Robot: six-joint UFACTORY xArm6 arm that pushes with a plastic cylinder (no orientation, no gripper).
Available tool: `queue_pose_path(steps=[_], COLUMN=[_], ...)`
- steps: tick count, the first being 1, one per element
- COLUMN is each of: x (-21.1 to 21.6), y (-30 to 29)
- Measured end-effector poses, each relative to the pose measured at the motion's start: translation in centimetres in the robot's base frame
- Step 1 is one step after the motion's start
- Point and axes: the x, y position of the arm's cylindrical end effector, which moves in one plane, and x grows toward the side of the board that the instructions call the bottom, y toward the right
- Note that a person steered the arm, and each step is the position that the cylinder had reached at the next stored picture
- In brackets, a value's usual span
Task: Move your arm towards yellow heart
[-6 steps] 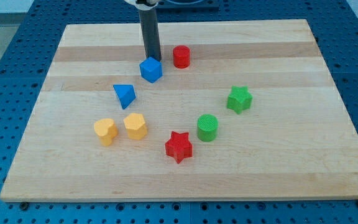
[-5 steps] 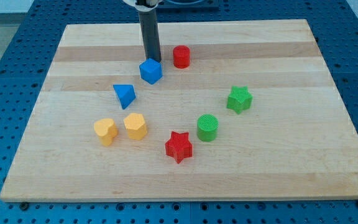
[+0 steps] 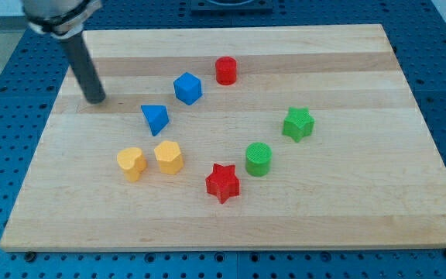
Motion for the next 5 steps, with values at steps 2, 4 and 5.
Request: queue_pose_path(steps=[2,4,5], x=[18.0,22.7,21.3], y=[0.1,5.3,9.8])
